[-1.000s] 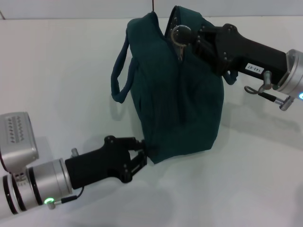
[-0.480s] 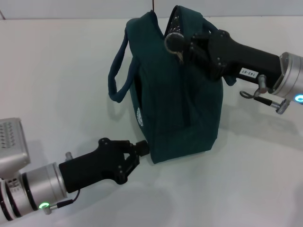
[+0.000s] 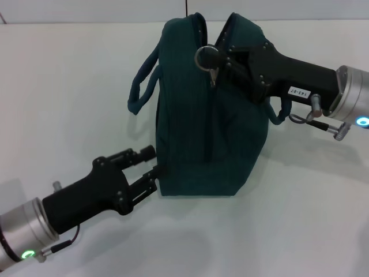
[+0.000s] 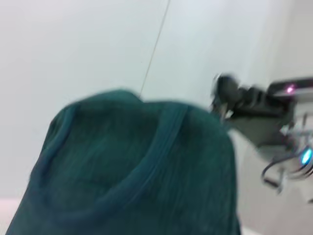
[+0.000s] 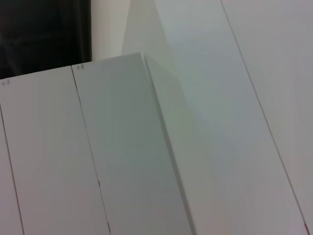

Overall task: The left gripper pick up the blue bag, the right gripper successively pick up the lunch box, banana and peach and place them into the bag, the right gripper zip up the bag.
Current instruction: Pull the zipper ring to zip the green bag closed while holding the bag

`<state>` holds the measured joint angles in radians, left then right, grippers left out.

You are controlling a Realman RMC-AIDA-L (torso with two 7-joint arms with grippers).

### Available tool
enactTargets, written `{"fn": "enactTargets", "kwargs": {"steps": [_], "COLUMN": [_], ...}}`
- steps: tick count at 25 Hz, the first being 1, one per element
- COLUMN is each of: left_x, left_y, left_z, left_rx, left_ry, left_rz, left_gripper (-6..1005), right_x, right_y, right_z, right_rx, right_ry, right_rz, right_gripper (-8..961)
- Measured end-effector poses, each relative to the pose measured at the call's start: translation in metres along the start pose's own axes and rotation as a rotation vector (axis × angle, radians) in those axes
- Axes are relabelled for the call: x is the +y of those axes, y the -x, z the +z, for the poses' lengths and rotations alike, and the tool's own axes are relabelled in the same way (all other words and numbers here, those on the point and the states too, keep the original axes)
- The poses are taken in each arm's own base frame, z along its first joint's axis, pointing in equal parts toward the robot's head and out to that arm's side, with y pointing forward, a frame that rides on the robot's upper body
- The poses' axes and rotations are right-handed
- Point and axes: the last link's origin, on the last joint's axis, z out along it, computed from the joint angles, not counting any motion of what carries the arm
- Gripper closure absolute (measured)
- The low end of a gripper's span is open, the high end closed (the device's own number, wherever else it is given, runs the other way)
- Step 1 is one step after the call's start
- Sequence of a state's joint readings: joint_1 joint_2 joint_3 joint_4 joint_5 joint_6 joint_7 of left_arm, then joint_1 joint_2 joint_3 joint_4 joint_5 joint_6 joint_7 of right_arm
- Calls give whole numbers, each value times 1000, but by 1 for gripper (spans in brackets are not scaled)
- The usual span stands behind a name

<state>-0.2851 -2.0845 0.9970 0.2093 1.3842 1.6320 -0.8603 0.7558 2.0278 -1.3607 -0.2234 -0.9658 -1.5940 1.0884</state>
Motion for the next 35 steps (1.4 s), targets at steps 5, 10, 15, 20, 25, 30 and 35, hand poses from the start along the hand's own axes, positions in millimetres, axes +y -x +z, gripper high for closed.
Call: {"fn": "enactTargets", "kwargs": {"steps": [5,10,15,20,25,30,35], "left_x": [1,-8,-16,-20,-26,-25,-24], "left_y": [-15,-27,-34,-36,-39,-39,-38], "left_z": [1,5,12,18,16,17,19], "left_rx": [78,125,140,140,173,173,166], "left_ry": [27,-1,-20,-37,-87,-87,-73], "left_rz": [25,60,78,82,77,117,122], "left_gripper": [648,409,352,357,363,381,443], "right_x": [-4,-6,-8,-7,-7,-8,-7], "right_y": [4,8,11,9,9,10,9], "right_z": [4,13,19,20,22,22,22], "right_rx": [8,21,31,42,50,51,53], "right_ry": [-7,3,15,19,24,23,24], "right_rz": [-24,-49,-60,-60,-66,-67,-66], "right_gripper": [945,944,944,945,944,944,944]}}
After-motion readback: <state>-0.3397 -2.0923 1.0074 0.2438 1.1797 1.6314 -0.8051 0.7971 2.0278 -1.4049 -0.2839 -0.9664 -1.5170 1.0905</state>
